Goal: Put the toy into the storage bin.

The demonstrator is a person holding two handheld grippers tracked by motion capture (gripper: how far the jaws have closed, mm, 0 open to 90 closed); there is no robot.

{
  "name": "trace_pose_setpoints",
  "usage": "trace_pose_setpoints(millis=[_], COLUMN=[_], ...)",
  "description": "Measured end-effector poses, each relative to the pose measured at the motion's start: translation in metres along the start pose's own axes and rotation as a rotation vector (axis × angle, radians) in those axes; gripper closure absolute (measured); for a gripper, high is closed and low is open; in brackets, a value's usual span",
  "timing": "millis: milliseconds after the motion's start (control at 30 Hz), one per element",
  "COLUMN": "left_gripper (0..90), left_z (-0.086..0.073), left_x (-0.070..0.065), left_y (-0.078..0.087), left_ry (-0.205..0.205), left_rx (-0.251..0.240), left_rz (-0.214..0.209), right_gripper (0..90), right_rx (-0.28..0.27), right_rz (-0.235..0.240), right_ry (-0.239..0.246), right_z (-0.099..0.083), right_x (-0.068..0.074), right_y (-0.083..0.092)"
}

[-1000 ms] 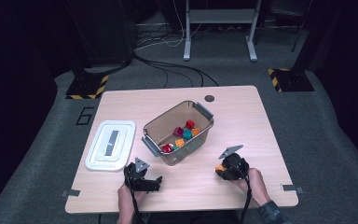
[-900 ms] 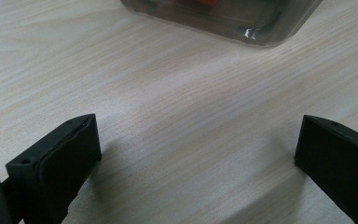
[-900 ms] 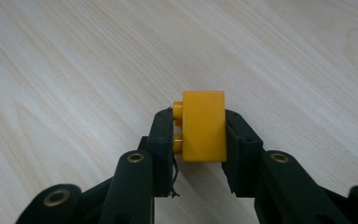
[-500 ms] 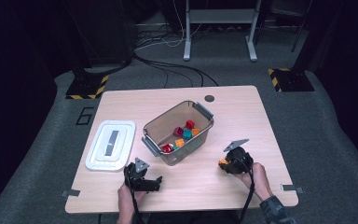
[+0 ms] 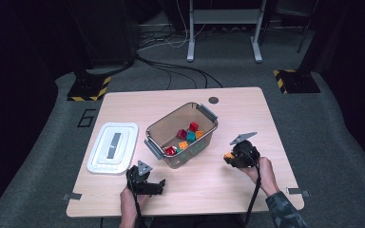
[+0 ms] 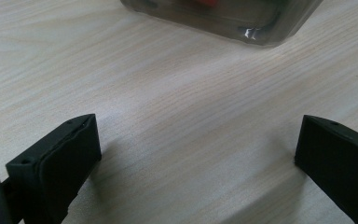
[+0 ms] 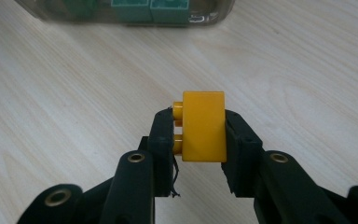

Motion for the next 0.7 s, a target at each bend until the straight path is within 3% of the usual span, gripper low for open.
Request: trace_pose_setpoints(millis=[700], left_gripper=[0.0], left_z=[0.0], left_x=[0.0], left_y=[0.0], left_ry=[0.0], left_rx=[0.0], left_rz=[0.0], right_gripper=[67.7], right_rx=[-0.041], right_rz=[-0.007], right_ry=[-0.025], right_z=[0.038], right_x=[-0.021], right_y=[0.013])
Point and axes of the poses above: each handheld gripper's, and its own axes: y roughly backward along the jaws, z roughly out of its top, x roughly to its left, the point moved 8 cm from there along -y, roughly forward along the jaws, and after that the axes turned 2 degrees about -y, right-handed, at the moved point
